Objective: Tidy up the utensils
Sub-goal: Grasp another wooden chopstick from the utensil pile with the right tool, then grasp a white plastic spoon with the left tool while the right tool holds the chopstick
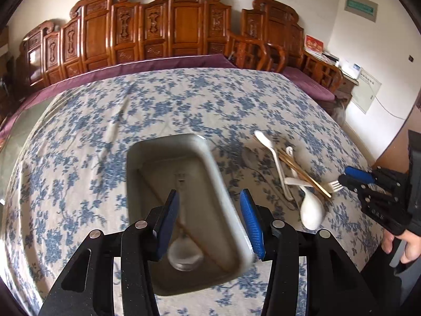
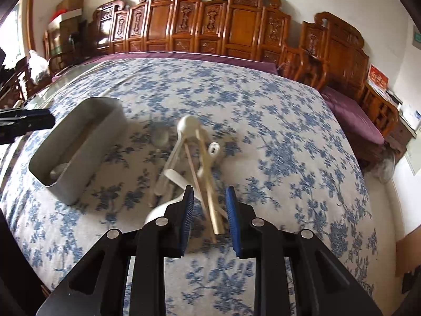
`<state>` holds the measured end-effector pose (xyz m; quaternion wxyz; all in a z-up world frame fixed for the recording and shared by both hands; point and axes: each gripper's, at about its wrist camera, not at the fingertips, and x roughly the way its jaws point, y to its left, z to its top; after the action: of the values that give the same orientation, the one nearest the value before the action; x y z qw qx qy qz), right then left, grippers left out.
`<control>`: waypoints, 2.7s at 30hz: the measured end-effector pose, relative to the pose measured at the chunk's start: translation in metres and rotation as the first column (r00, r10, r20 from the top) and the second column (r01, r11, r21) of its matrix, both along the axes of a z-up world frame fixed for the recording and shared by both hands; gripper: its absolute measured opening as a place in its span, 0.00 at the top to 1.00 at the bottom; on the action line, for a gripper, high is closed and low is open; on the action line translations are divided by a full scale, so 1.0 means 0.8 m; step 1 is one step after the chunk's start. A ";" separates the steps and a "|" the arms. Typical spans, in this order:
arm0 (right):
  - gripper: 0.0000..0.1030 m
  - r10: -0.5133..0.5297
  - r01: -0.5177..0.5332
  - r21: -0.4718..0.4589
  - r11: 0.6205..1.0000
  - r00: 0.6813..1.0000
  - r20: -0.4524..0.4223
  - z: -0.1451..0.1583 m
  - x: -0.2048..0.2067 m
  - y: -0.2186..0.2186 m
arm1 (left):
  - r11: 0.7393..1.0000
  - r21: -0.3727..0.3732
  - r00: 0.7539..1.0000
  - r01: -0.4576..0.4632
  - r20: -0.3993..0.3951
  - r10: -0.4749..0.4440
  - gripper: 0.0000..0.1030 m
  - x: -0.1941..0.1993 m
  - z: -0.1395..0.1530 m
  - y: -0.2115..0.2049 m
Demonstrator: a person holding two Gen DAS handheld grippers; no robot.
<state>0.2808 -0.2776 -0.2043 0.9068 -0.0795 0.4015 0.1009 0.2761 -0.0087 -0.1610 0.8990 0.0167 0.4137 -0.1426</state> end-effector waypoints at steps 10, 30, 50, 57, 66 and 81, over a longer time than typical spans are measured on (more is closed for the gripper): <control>0.73 0.024 -0.022 0.031 0.999 0.997 -0.070 -0.045 0.030 -0.007 | 1.000 -0.001 1.000 0.027 0.014 -0.027 0.55 -0.013 -0.013 -0.044; 0.85 0.033 -0.013 0.128 0.992 0.986 -0.161 -0.071 0.066 -0.018 | 0.997 0.059 0.998 0.059 -0.014 -0.058 0.52 -0.013 -0.039 -0.072; 0.95 0.044 -0.027 0.141 0.990 0.992 -0.117 -0.049 0.044 -0.038 | 0.990 0.078 0.993 0.115 -0.028 -0.113 0.52 -0.023 -0.052 -0.098; 0.95 0.015 0.004 0.202 0.979 0.996 -0.092 -0.036 0.044 -0.058 | 0.988 0.086 0.991 0.128 -0.045 -0.124 0.52 -0.025 -0.063 -0.115; 0.95 -0.030 0.044 0.154 0.987 0.996 -0.090 -0.041 0.047 -0.068 | 0.985 0.077 0.986 0.153 -0.077 -0.147 0.51 -0.015 -0.072 -0.137; 0.94 -0.042 0.060 0.218 0.974 0.995 -0.086 -0.039 0.046 -0.084 | 0.995 0.036 0.986 0.091 -0.147 -0.084 0.58 0.060 -0.090 -0.174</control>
<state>0.3173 -0.3444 -0.2353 0.8955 0.0362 0.4258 0.1247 0.3238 -0.1478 -0.2334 0.8588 0.0435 0.4799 -0.1740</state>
